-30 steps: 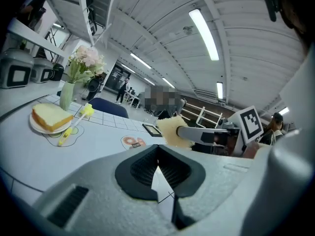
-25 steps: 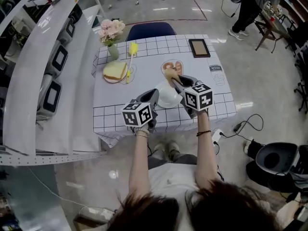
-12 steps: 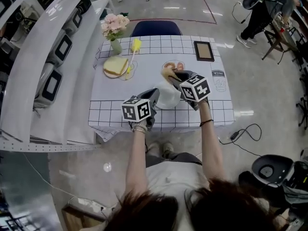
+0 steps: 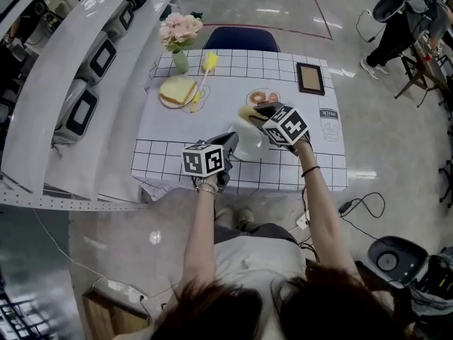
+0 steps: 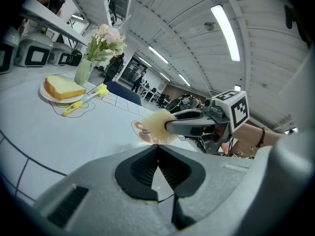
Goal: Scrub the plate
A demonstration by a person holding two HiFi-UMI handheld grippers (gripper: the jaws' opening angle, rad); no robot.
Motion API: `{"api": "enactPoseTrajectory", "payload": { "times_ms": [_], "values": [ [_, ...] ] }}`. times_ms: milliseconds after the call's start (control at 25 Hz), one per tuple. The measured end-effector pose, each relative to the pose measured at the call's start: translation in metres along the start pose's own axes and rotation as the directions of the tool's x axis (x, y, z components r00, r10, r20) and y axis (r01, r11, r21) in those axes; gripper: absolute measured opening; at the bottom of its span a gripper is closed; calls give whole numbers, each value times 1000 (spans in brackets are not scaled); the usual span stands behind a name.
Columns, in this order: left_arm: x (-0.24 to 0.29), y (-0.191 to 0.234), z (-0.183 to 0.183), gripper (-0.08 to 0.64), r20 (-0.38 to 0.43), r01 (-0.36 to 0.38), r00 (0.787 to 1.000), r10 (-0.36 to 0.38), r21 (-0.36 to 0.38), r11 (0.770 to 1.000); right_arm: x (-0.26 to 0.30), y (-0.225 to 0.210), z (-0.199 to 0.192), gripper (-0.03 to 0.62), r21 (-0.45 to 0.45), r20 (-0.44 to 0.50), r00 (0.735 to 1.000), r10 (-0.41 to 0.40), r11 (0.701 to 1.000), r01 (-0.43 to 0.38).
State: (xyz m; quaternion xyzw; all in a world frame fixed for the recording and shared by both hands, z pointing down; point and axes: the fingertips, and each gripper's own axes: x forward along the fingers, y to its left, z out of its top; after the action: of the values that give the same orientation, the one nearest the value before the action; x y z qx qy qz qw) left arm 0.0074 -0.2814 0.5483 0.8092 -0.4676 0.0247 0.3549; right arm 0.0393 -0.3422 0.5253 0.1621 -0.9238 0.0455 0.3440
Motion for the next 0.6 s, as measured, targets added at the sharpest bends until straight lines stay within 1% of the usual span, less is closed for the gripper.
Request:
{"api": "enactPoseTrajectory", "payload": {
  "times_ms": [120, 200, 360, 520, 600],
  "values": [
    [1, 3, -3, 11, -8, -6, 1000, 6, -8, 1000, 5, 1, -2, 87, -52, -42, 998, 36, 998, -38],
    [2, 3, -4, 11, -12, -4, 1000, 3, -15, 1000, 9, 4, -5, 87, -102, -85, 994, 64, 992, -73],
    [4, 7, -7, 11, -21, -5, 1000, 4, -27, 1000, 16, 10, -12, 87, -189, -163, 978, 128, 969, -158],
    [5, 12, -11, 11, -29, -8, 1000, 7, -43, 999, 22, 15, -19, 87, -239, -220, 959, 177, 944, -229],
    [6, 13, -13, 11, -35, -13, 999, 11, -48, 999, 26, 17, -24, 87, -265, -255, 948, 189, 929, -256]
  ]
}}
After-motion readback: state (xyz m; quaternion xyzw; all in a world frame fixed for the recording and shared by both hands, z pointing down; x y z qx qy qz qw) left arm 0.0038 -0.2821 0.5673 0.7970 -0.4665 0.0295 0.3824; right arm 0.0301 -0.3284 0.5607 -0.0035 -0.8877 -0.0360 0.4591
